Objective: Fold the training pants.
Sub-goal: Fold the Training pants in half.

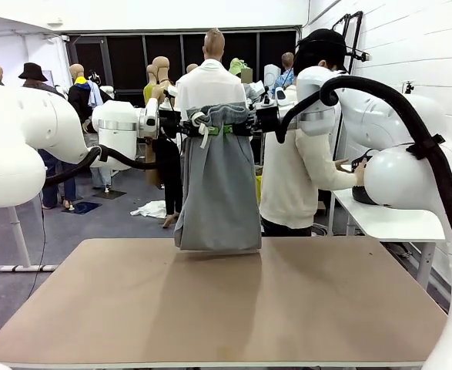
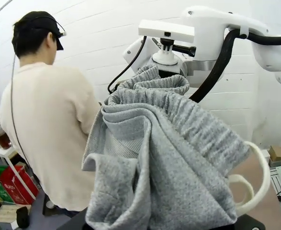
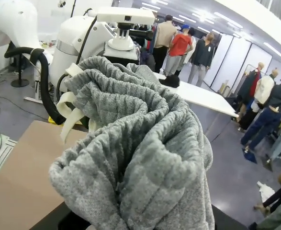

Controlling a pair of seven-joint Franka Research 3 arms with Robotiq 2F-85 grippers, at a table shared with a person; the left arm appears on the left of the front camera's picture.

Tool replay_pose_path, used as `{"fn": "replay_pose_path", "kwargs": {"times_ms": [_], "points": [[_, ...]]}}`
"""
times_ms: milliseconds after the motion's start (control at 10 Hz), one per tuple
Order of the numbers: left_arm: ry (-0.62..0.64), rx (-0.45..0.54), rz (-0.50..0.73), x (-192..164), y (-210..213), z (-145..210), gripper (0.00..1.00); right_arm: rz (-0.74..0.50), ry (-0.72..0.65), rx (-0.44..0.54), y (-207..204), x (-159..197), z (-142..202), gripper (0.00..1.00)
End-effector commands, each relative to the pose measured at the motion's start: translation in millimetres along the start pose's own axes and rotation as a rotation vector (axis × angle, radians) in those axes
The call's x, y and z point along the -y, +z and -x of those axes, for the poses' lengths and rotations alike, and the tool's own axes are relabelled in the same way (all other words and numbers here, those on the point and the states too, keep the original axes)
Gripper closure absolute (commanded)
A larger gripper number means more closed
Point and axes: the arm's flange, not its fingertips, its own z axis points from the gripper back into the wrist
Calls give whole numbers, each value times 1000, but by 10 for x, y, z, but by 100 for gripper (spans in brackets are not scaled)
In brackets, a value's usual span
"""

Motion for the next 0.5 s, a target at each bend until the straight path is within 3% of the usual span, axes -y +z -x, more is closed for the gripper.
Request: {"fn": "replay_pose_path", "kwargs": {"times_ms": [0, 400], "points": [[36, 21, 38, 116, -52, 286, 100, -46, -30, 27, -16, -306, 186, 100], [177, 64, 54, 314, -13, 600, 100, -59, -155, 9, -21, -747, 353, 100]]}}
